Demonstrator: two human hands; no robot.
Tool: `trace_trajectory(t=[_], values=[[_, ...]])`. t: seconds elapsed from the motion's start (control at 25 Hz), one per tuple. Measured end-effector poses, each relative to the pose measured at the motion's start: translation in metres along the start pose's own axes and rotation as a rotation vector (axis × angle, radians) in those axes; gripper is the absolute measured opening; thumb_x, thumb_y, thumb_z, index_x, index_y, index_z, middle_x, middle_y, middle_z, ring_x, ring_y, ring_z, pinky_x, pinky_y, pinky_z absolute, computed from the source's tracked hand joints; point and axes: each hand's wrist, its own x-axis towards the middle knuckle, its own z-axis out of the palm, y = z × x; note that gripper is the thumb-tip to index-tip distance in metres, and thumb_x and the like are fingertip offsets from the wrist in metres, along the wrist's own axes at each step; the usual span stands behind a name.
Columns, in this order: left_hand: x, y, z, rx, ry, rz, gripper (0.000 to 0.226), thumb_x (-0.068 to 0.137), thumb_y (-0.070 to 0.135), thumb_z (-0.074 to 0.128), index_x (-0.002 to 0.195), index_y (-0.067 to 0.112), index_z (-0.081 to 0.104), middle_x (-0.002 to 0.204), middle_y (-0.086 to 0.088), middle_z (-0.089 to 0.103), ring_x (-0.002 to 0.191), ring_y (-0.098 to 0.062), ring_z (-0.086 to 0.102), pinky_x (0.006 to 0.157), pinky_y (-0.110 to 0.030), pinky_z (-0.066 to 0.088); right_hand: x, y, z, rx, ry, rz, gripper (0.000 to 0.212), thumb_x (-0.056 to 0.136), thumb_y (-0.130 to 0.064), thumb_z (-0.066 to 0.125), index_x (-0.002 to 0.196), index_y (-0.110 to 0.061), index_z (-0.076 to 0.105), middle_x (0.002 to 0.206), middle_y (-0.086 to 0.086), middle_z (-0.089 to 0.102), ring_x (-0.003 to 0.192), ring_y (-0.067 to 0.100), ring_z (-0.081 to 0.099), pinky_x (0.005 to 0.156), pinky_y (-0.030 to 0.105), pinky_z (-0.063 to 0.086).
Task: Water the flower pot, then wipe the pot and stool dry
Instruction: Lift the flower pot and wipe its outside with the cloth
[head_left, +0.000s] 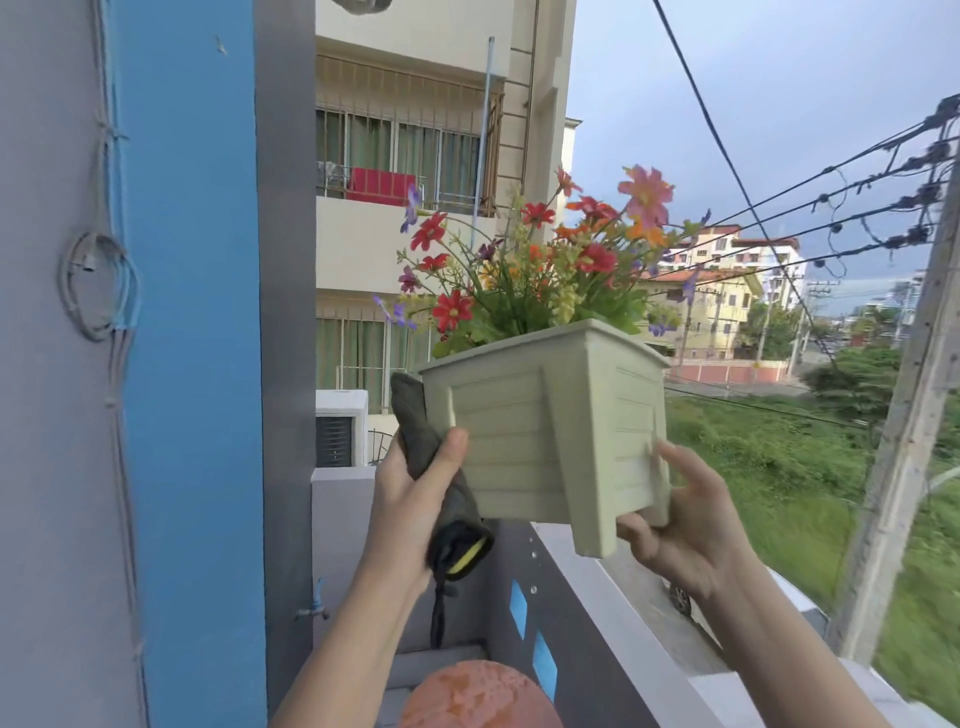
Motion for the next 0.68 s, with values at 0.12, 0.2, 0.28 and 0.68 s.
trace_trajectory(t=[0.12,0.2,0.28,0.68], values=[[0.0,0.003,-0.001,0.017,0.059,0.084,0.009,0.084,0.018,0.066,0.084,0.02,0.057,0.053,0.014,0.051,0.05,-0.006,0.046,0.048,-0.02,0.04,0.001,0.006,0.004,0.076,0.047,-0.043,0.094,0.011,0.005,0.093,0.101,-0.001,0.064,0.074,0.013,0.07,0.047,0.029,0.066,0.032,0.023,0.05],[0.0,0.003,-0.002,0.027,0.11,0.127,0.009,0.085,0.018,0.065,0.085,0.021,0.057,0.051,0.017,0.051,0.051,-0.004,0.046,0.05,-0.02,0.04,0.004,0.013,0.011,0.117,0.102,-0.108,0.113,0.023,0.01,0.092,0.125,-0.011,0.051,0.079,0.01,0.069,0.044,0.024,0.065,0.031,0.022,0.049],[0.0,0.002,-0.002,0.036,0.15,0.168,0.009,0.085,0.019,0.066,0.085,0.022,0.058,0.054,0.018,0.051,0.055,-0.006,0.047,0.057,-0.025,0.041,0.007,0.022,0.014,0.085,0.191,-0.241,0.103,0.067,0.012,0.075,0.147,-0.028,0.024,0.095,0.008,0.066,0.053,0.019,0.068,0.04,0.023,0.055],[-0.007,0.005,0.017,0.375,0.294,0.363,0.026,0.084,0.033,0.066,0.104,0.017,0.059,0.075,0.015,0.061,0.073,-0.01,0.059,0.069,-0.027,0.044,-0.006,0.033,0.033,-0.422,0.017,-0.432,0.082,0.066,-0.07,0.064,0.139,-0.041,0.039,0.135,-0.014,0.057,0.126,0.017,0.053,0.102,0.045,0.042]])
